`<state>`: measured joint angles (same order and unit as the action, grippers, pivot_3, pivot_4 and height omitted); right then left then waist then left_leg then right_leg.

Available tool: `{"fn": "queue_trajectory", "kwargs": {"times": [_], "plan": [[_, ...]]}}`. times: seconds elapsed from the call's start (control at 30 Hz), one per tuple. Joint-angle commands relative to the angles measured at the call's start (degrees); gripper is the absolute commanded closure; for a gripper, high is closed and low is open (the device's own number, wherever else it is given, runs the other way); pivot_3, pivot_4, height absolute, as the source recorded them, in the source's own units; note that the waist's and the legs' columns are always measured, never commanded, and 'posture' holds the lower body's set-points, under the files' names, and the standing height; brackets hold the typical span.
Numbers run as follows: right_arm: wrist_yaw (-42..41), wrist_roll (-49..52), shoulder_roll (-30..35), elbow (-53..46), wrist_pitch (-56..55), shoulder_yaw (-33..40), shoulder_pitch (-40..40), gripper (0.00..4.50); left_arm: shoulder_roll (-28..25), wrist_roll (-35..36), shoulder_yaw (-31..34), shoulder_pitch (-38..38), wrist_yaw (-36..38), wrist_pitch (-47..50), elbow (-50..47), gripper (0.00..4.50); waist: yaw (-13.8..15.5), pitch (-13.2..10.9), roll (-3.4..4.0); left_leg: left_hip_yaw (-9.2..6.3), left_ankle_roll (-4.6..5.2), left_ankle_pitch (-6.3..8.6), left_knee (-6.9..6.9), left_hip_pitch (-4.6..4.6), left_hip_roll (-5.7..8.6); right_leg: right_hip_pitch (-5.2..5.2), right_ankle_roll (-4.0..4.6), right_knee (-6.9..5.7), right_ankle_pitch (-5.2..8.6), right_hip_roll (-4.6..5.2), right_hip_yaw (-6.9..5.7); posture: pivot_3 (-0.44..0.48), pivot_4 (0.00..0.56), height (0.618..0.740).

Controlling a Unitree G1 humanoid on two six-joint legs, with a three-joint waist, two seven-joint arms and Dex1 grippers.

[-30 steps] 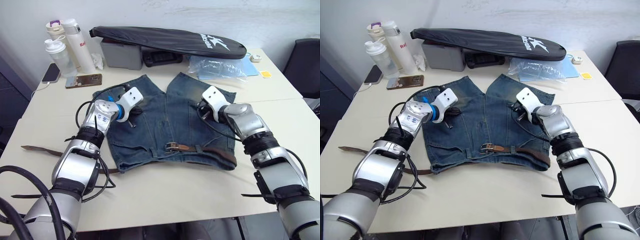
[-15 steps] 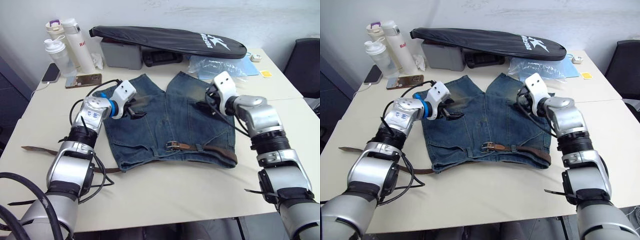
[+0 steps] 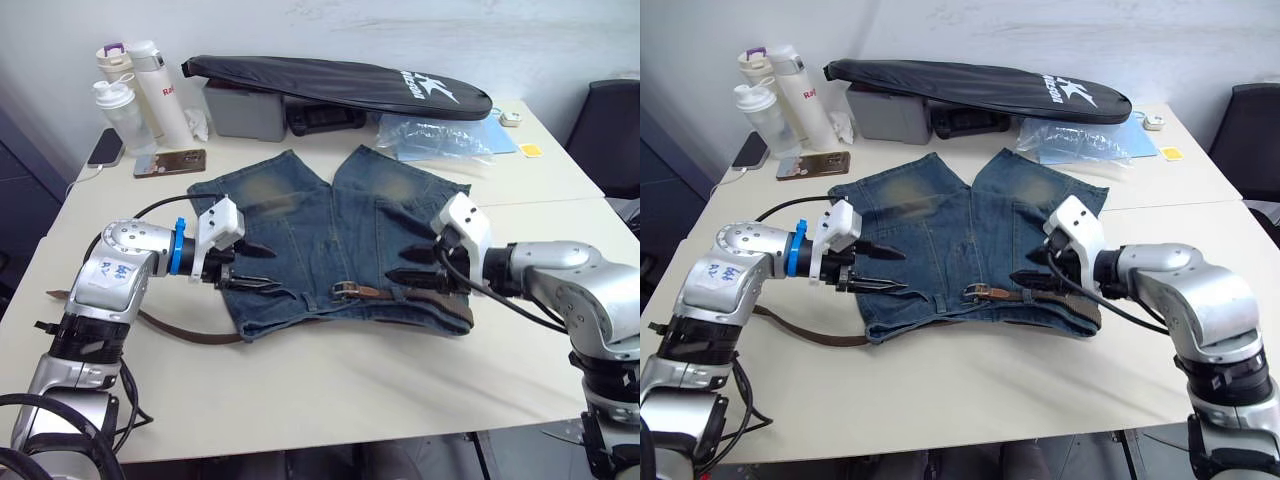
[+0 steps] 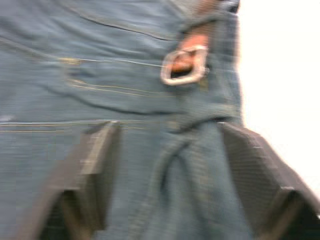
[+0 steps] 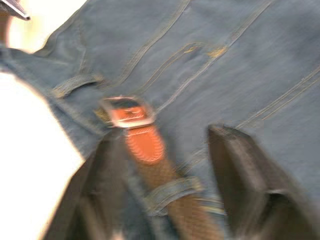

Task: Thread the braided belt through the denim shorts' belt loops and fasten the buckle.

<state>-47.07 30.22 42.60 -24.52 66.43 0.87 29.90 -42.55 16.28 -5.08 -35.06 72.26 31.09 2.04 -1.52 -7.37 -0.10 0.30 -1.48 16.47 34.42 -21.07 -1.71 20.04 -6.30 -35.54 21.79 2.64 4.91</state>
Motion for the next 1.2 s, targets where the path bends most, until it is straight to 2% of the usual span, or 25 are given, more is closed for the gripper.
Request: {"fn": "queue_trajectory", "kwargs": {"times": [0.03, 0.1, 0.17, 0.3, 0.43, 0.53, 0.7, 0.8, 0.9, 1.03, 1.2], "plan": [[1.7, 0.0, 0.9, -1.3, -1.0, 0.9, -2.4, 3.64, -1.7, -1.3, -2.0, 2.1, 1.2, -3.3, -2.2, 2.92, 0.0, 0.0, 0.00, -0.04, 0.03, 0.02, 0.00, 0.04, 0.00, -0.09, 0.01, 0.02, -0.01, 0.01, -0.01, 0.000, 0.150, 0.740], [2.6, -0.5, 0.6, -0.7, -1.3, 0.1, -3.6, 4.43, -1.9, -1.6, -2.9, 3.0, 1.9, -4.2, -2.3, 3.62, 0.0, 0.0, 0.01, -0.04, 0.08, 0.04, -0.01, 0.04, 0.00, -0.12, 0.02, 0.02, -0.01, 0.02, -0.01, 0.000, 0.150, 0.740], [3.2, -0.7, 0.2, 0.2, -1.1, -0.7, -5.2, 4.50, -3.3, -2.3, -4.3, 4.9, 4.5, -6.8, -1.9, 4.40, 0.0, 0.0, 0.01, -0.04, 0.09, 0.05, -0.01, 0.02, 0.00, -0.12, 0.02, 0.03, -0.01, 0.02, -0.01, 0.000, 0.150, 0.740], [4.7, -1.9, 0.1, 1.8, -1.3, -1.7, -8.9, 4.50, -4.3, -6.3, -7.3, 7.0, 5.4, -14.1, 2.5, 4.40, -0.1, 0.0, 0.00, -0.05, 0.11, 0.06, -0.01, 0.00, 0.00, -0.11, 0.02, 0.04, -0.01, 0.02, -0.02, 0.000, 0.150, 0.740], [4.2, -3.7, 3.4, 1.9, -1.9, -4.8, -13.7, 4.50, -5.3, -9.4, -10.9, 10.8, 6.9, -20.3, 1.9, 4.40, -0.1, 0.0, 0.02, -0.05, 0.17, 0.10, -0.06, 0.01, -0.02, -0.10, 0.03, 0.08, -0.01, 0.00, -0.04, 0.000, 0.150, 0.740], [5.4, -4.9, 4.5, 2.4, -1.0, -6.2, -16.9, 4.50, -5.9, -15.6, -14.6, 11.6, 6.0, -29.7, 7.3, 4.40, -0.1, 0.0, 0.05, -0.04, 0.19, 0.11, -0.06, 0.05, -0.02, -0.15, 0.04, 0.13, 0.00, 0.01, -0.04, 0.000, 0.150, 0.740], [6.3, -6.9, 6.6, 3.7, -1.3, -8.9, -18.9, 4.50, -4.7, -20.7, -17.3, 10.9, 3.2, -37.4, 11.8, 4.40, 0.0, 0.2, -0.09, -0.11, 0.25, 0.15, -0.10, 0.24, -0.03, -0.43, 0.06, 0.53, 0.00, 0.07, -0.08, 0.000, 0.150, 0.740], [5.7, -5.1, 5.6, 1.7, -1.6, -6.9, -18.8, 4.50, -3.7, -18.5, -16.4, 11.0, 3.8, -36.4, 11.7, 4.40, -0.2, 0.5, -0.30, -0.06, 0.21, 0.25, -0.34, 0.84, -0.03, -1.03, 0.30, 0.72, 0.13, 0.17, -0.09, 0.000, 0.150, 0.740], [3.8, -1.4, 4.4, -1.0, -2.6, -2.6, -17.2, 4.50, -3.4, -14.2, -13.5, 9.1, 4.8, -33.7, 12.4, 4.40, -0.2, 0.6, -0.11, -0.05, 0.18, 0.42, -0.45, 0.97, -0.05, -1.50, 0.52, 0.91, 0.26, 0.25, -0.11, 0.000, 0.150, 0.740], [1.4, 4.9, 4.6, -4.7, -1.1, 4.1, -14.0, 4.50, -2.4, -1.4, -6.3, 5.0, 8.4, -21.3, 9.7, 4.40, -0.1, 0.7, 0.00, -0.25, 0.18, 0.42, -0.46, 0.97, -0.03, -1.46, 0.58, 0.88, 0.29, 0.36, -0.36, 0.000, 0.150, 0.740], [0.8, 3.5, 9.2, -5.5, 0.2, 4.6, -14.3, 4.50, -2.5, 2.0, -5.5, 2.7, 10.3, -17.0, 6.4, 4.40, -0.2, 0.4, 0.16, -0.41, 0.24, 0.36, -0.41, 0.81, 0.03, -1.14, 0.56, 0.71, 0.28, 0.52, -0.87, 0.000, 0.150, 0.740]]}}
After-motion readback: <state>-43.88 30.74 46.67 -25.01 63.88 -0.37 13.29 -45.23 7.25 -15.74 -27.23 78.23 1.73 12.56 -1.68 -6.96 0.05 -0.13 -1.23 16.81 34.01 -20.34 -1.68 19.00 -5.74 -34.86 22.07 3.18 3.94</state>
